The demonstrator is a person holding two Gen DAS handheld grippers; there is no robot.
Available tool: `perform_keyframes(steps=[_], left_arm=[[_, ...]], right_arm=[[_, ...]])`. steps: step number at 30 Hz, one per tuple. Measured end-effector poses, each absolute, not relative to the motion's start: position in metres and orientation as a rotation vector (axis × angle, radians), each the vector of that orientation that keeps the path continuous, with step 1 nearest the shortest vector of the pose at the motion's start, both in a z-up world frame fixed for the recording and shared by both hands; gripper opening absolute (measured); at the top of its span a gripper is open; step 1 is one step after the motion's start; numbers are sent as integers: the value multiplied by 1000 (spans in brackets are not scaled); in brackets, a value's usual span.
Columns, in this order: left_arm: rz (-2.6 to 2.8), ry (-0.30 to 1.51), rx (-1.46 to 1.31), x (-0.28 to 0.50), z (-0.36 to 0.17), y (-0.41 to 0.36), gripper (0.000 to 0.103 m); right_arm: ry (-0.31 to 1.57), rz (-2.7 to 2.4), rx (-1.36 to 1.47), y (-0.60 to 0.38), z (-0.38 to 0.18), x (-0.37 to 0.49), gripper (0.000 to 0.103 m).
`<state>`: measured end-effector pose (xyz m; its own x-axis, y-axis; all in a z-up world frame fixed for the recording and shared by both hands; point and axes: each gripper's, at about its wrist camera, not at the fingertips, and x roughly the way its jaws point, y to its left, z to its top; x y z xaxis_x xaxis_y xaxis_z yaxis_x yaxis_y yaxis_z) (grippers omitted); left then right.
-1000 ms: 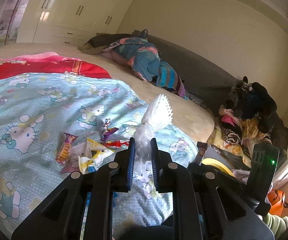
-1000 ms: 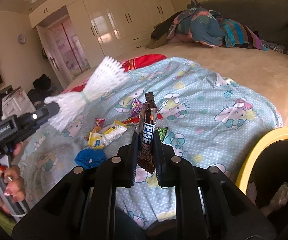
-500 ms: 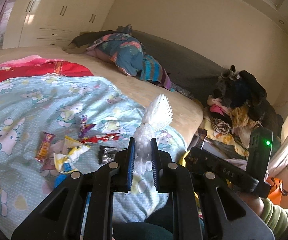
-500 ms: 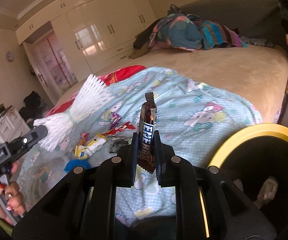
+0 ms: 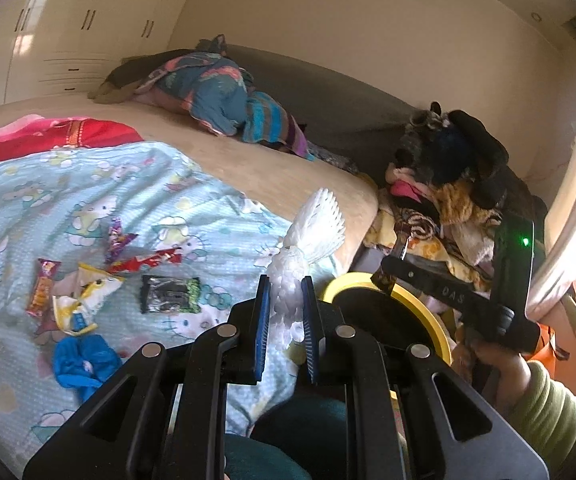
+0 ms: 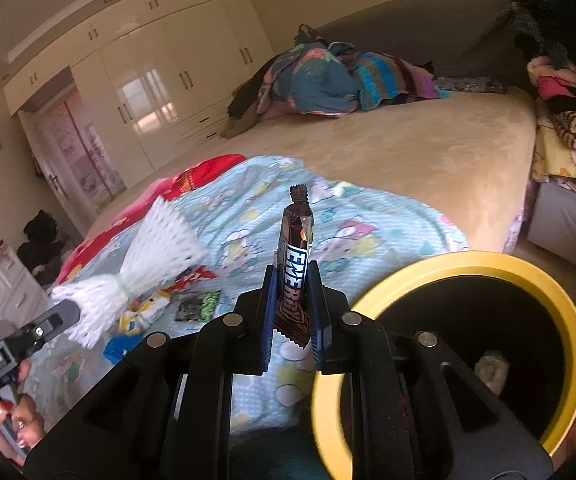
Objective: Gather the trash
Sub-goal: 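Carry the candy bar with right gripper while left carries mesh sleeve to bin, then open both grippers over the yellow bin to drop candy bar and sleeve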
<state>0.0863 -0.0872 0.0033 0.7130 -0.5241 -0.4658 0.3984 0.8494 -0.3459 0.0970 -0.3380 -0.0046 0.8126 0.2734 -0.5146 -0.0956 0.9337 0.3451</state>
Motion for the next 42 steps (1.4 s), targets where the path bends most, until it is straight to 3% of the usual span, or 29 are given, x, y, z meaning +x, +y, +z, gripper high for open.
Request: perform_keyframes(steps=[20, 42], left_arm=[[-600, 605, -139, 79, 3, -139, 15], [-665, 668, 12, 75, -18, -203, 15]], right_arm=[[598, 86, 295, -408, 7, 86, 10], [669, 24, 270, -449, -19, 69, 11]])
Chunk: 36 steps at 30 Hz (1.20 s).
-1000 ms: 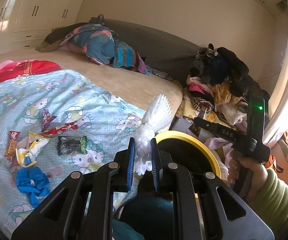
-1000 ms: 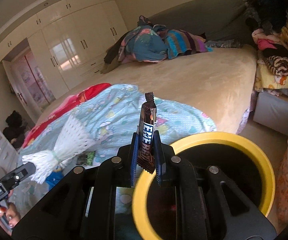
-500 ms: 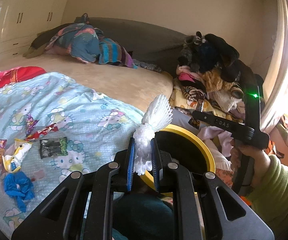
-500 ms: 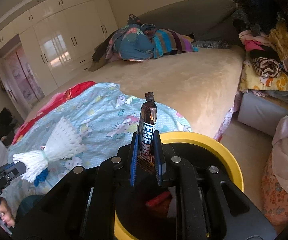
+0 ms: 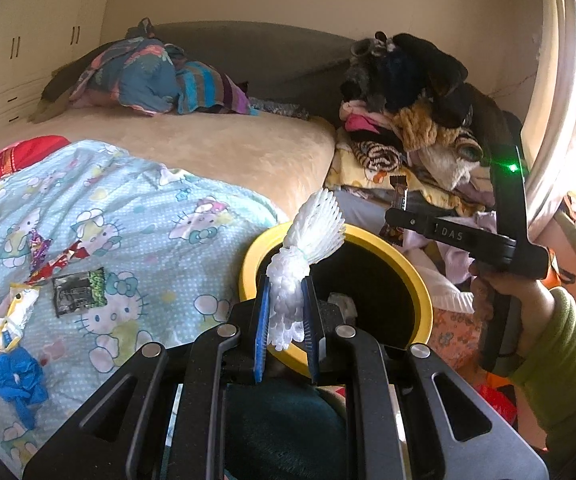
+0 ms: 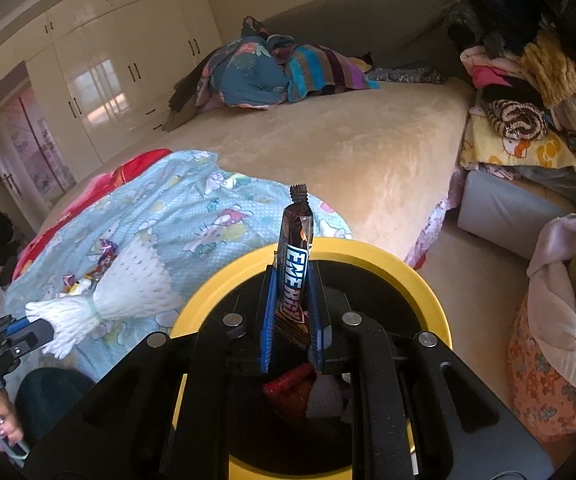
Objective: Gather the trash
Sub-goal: 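Open both grippers over the yellow bin to drop candy bar and sleeve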
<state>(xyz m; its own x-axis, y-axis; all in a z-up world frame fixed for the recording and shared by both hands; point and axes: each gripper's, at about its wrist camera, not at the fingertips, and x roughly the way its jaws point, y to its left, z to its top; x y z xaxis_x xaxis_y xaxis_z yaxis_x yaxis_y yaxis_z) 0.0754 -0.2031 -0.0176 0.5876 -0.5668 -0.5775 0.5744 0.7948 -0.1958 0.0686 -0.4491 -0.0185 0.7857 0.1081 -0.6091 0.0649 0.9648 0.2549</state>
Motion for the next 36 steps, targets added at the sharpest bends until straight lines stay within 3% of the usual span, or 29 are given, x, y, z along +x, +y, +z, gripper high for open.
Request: perform_keyframes(steps=[25, 27, 28, 29, 30, 33, 35, 36], left_arm=[[-721, 795, 154, 92, -60, -273, 17], [-728, 796, 139, 92, -61, -274, 24], [-733, 785, 125, 92, -60, -272, 37], [-737, 776, 115, 91, -59, -270, 58], [-740, 766, 103, 91, -57, -269, 66], [-732, 754, 83, 90, -54, -264, 72], [-718, 752, 65, 90, -53, -259, 85], [-713, 752, 50, 91, -53, -256, 86]], right_arm=[[754, -3, 324, -472, -54, 72, 14], [764, 5, 324, -471, -56, 73, 19], [768, 3, 330, -471, -57, 74, 29], [771, 3, 334, -471, -58, 74, 36], [774, -1, 335, -471, -59, 74, 37], [784, -11, 326, -469, -62, 74, 43], [785, -17, 325, -467, -62, 74, 48], [783, -18, 321, -466, -61, 74, 48]])
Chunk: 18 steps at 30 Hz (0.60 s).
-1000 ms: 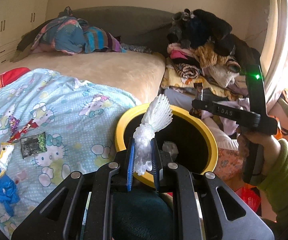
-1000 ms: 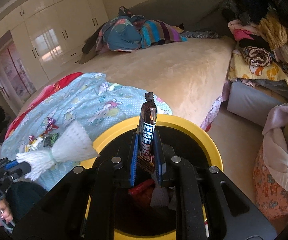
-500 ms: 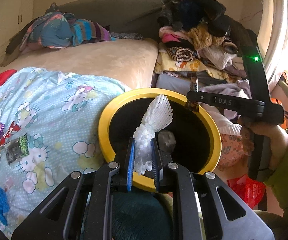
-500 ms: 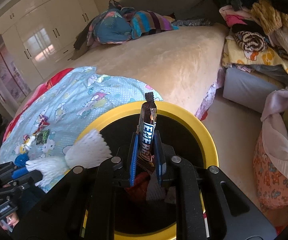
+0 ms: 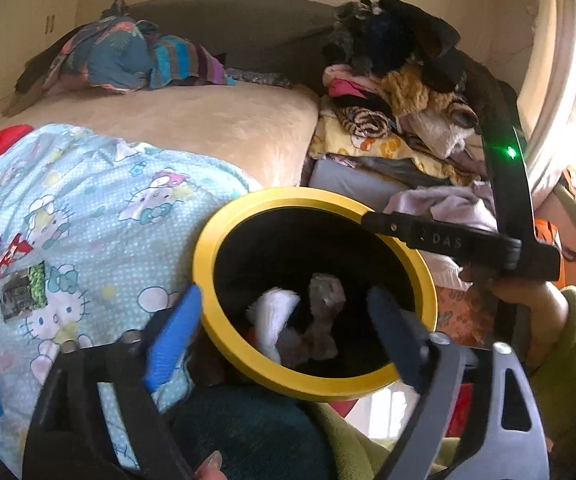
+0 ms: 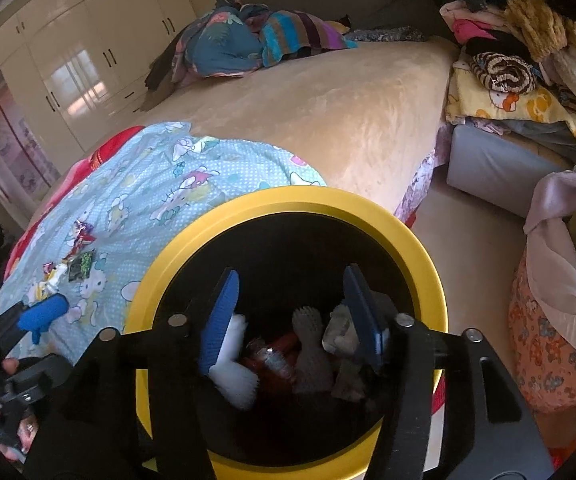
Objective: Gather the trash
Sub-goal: 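Open both grippers over the yellow bin to drop candy bar and sleeve, then move both tools back over the blue glove and snack packet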
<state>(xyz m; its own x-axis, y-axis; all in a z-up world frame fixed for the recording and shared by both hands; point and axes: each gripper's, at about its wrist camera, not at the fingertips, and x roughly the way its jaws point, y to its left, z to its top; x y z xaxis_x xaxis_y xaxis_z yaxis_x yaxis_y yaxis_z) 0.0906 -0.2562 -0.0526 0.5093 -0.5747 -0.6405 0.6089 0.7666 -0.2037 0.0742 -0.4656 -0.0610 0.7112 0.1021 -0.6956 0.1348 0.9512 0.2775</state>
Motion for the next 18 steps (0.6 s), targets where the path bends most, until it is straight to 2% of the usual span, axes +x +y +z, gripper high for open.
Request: perform_keyframes(steps=[3, 8, 10, 18], left_arm=[[-687, 732, 37, 90, -48, -248, 95], [-632, 693, 8, 89, -36, -230, 96], [-611, 682, -11, 90, -33, -222, 96], [-547, 644, -50, 91, -22, -198, 96]], right_arm=[[770, -24, 297, -461, -57, 73, 54], [737, -26, 274, -450, -48, 71, 59], [714, -24, 263, -444, -43, 70, 65], [649, 25, 259, -421, -23, 65, 69]])
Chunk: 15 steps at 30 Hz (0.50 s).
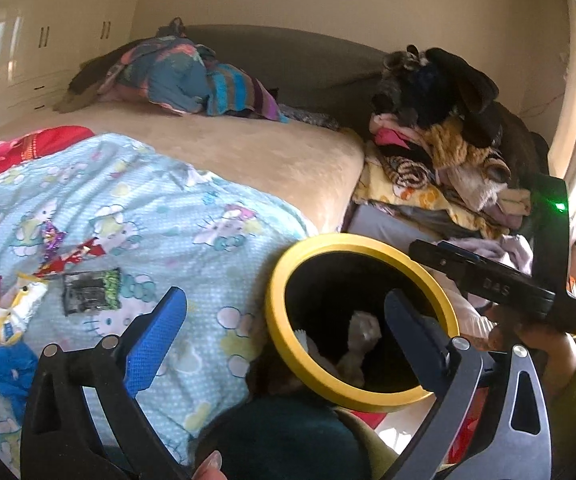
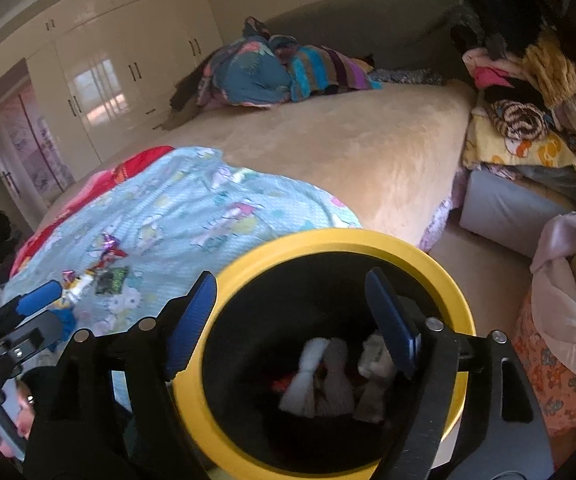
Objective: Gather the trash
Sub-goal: 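Move both tools back over the blue glove and snack packet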
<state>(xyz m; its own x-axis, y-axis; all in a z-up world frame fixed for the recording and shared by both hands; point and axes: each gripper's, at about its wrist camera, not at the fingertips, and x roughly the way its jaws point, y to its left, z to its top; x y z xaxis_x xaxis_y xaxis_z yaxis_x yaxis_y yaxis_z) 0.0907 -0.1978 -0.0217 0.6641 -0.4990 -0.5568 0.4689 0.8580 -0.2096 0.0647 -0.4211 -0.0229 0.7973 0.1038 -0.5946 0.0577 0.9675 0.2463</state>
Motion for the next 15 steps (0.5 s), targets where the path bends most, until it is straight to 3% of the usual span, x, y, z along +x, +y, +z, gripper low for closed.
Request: perform_keyframes(steps=[15], left_arm=[[-440, 565, -99, 86, 0, -158, 96]], right_arm=[[551, 149, 162, -367, 8, 53, 73]])
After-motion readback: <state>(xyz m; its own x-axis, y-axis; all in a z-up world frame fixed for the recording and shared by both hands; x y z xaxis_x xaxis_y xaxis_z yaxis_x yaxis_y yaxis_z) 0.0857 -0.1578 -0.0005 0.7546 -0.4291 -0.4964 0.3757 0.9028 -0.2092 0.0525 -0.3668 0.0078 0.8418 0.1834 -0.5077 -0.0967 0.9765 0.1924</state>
